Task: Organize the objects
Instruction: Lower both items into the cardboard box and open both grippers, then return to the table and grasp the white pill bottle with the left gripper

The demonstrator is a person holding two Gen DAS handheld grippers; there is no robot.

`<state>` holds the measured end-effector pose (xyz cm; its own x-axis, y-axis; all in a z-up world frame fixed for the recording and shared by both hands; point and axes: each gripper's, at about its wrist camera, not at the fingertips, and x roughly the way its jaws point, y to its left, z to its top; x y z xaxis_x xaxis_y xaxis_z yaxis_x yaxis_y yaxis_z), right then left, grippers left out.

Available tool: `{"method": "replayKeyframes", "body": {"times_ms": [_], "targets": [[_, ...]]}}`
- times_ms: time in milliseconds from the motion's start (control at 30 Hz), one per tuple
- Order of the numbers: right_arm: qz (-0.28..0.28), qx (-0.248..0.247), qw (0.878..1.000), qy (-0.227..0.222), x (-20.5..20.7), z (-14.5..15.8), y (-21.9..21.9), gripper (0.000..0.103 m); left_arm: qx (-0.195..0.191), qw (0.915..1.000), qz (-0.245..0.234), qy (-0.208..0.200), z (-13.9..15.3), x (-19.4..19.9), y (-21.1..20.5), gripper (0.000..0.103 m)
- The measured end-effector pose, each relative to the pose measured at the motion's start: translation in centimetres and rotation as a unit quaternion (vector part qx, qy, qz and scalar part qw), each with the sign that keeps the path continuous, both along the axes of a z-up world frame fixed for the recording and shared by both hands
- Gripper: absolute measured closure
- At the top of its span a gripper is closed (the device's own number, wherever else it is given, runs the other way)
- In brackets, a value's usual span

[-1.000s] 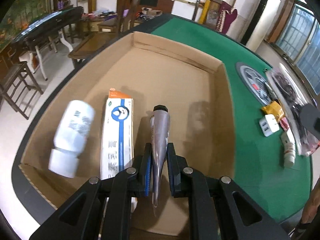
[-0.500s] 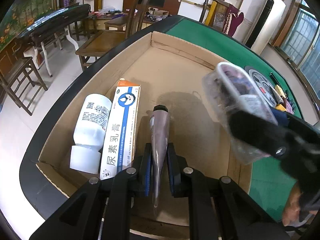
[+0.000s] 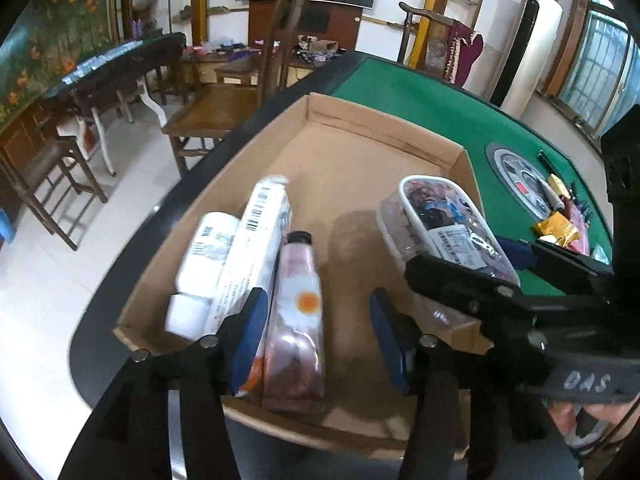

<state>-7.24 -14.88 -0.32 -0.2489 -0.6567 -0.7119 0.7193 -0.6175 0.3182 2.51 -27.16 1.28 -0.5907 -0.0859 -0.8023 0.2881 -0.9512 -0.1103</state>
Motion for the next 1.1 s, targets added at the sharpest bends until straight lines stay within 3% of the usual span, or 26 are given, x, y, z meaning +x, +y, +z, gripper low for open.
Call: {"method": "replayKeyframes", "body": {"times_ms": [267,433,533,633,833,1100], "targets": [[0.014,0.008,1.0,0.003,0.8,-0.6,-0.2,0.023,-0.019,0.9996,0.02,-0.003,0.5,2.1,-1.1,0.049],[0.034,0.022,0.999,0.016,2.4,-1.2,-1.1,0.023,0.002,0.9985,0.051,0.022,1.7,3.9,-3.3,0.044],[0.05,0.03,0.998,0.025,3.8,-1.4,-1.7,0.018,0.013,0.9977,0.057,0.035,2.4,4.3,-3.6,0.044],[0.06,0.01,0.998,0.004,4.3,-1.3,-1.3,0.016,0.012,0.9976,0.053,0.043,3.0,4.3,-3.2,0.044],[0.037,-0.029,0.999,-0.002,4.4,0.2,2.0,0.01,0.01,0.9978,0.038,0.054,3.8,3.5,-1.3,0.043],[-0.059,-0.061,0.996,0.008,3.9,1.8,11.3,0.0,-0.006,0.9975,-0.013,0.069,5.1,1.6,3.3,0.042]]}}
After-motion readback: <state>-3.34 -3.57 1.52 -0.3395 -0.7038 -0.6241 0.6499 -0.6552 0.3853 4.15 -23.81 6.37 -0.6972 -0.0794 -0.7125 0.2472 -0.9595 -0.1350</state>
